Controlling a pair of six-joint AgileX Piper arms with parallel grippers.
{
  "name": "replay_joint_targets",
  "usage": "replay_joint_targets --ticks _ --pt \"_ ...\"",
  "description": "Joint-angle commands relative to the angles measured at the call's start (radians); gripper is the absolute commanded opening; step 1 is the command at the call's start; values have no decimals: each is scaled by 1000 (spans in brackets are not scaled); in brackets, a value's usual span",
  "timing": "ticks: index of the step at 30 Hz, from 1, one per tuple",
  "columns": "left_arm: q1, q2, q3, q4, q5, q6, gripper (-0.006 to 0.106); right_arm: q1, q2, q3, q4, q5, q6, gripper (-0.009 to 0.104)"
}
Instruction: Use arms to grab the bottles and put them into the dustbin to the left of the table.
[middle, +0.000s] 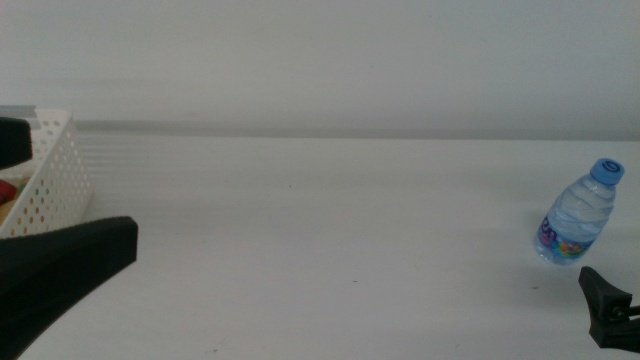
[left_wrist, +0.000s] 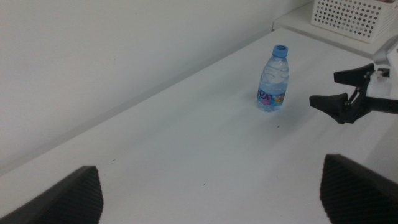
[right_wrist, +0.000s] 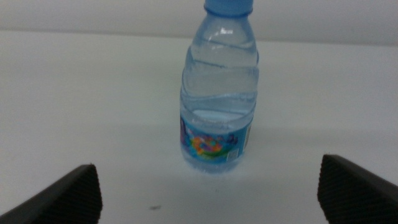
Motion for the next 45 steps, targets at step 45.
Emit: replay_joint_targets --ticks 45 --pt "-9 -4 4 -8 -19 -4 94 -9 647 -265 48 -372 -225 93"
